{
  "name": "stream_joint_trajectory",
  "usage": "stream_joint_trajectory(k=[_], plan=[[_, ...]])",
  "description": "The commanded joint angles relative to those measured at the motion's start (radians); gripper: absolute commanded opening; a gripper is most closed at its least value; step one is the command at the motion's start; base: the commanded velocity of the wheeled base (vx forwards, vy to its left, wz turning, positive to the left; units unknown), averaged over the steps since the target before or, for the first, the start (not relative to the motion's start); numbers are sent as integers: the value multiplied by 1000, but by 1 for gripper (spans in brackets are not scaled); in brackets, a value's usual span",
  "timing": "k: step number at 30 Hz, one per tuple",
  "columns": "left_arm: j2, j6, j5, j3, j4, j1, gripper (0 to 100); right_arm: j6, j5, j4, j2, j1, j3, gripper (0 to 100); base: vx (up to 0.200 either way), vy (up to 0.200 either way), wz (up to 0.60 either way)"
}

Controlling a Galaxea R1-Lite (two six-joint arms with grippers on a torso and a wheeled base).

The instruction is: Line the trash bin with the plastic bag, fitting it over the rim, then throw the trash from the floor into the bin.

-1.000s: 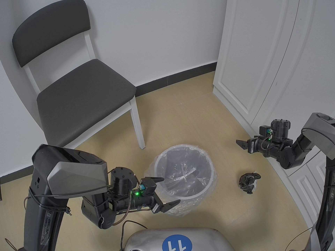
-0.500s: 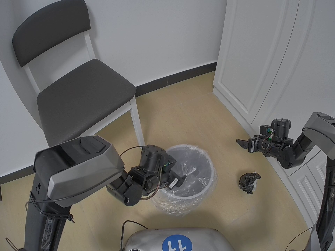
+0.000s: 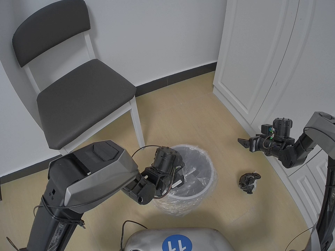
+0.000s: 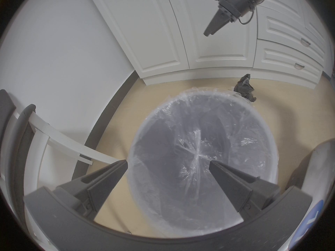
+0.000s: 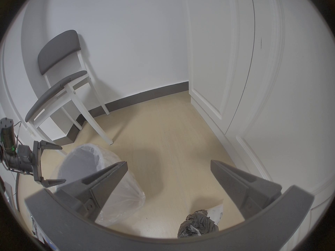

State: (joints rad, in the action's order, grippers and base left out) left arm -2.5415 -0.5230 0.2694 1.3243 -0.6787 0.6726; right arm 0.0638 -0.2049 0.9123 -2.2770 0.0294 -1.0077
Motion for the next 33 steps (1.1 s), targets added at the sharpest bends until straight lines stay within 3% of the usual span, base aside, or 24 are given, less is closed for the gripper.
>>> stream_joint_trajectory(k=[1,6,20,28,33], plan=[[-6,-3,-1,-22,-2,12,100,2,-1,0,4,0,1,100,0,0,0],[53,-3,-13,-137,-13,41,100,27,-1,0,1,-8,1,100,0,0,0],[153,12,-160,-349,-76,87,100,27,-1,0,4,-9,3,100,0,0,0],[112,17,-150,-212,-97,45,100,28,-1,0,4,-9,4,100,0,0,0],[3,8,-124,-37,-41,27,100,37,-1,0,-1,-9,4,100,0,0,0]])
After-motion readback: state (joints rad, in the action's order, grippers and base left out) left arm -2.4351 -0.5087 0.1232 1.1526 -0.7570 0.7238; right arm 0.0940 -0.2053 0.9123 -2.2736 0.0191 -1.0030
